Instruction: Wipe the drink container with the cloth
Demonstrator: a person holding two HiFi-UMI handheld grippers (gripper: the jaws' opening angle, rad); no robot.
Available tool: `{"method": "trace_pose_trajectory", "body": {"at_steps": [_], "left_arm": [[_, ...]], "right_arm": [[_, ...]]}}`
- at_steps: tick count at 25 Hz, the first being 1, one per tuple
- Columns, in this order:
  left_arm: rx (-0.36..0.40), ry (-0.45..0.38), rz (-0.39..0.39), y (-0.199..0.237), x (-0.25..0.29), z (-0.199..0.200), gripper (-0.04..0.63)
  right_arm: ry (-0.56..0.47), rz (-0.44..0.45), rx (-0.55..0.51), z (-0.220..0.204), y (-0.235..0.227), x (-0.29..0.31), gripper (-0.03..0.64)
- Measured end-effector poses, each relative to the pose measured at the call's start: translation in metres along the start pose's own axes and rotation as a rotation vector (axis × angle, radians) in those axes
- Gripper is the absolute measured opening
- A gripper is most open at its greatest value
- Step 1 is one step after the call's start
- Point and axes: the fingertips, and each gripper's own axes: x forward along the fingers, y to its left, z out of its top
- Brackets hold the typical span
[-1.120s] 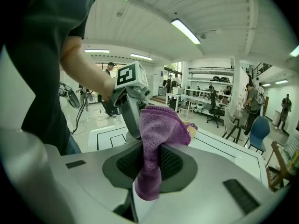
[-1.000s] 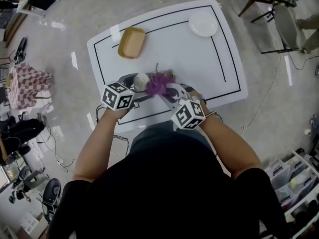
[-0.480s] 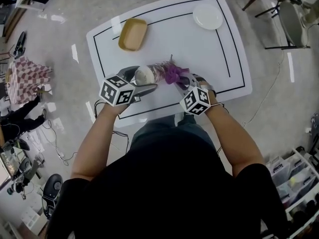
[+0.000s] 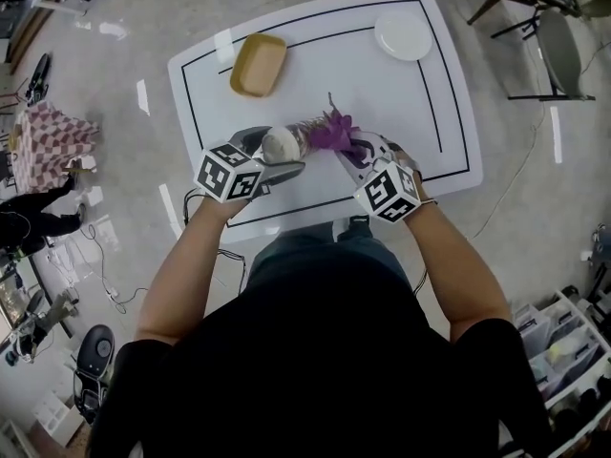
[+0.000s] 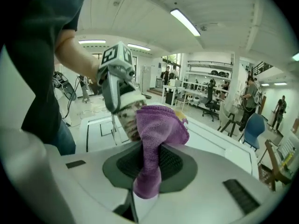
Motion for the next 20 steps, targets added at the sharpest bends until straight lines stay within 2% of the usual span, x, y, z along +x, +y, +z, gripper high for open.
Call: {"method": "trace_pose_trajectory", "body": {"at_steps": [5,8,13,20], "left_arm": [[0.018,0.012,0.0,0.004,0.002,0.004,0.48],[0.026,0.025,-0.002,0.004,0.002,0.007,0.48],[0.04,0.045,-0.016,0.005,0.002,0.011,0.48],[0.081,0.065,-0.035,0.007,0.004,0.014,0.48]], "right_arm": [[-0.164,0.069,-0.108,0.087,-0.008,-0.013,0.087],[-0.181,0.125,-0.176,0.109,-0.001,-0.005,0.087],[-0.105,0.183,-0.149,0.075,0.001,0.015,0.087],[0.039,0.162,-0.084,-0.004,-0.024,0.039,0.087]]}}
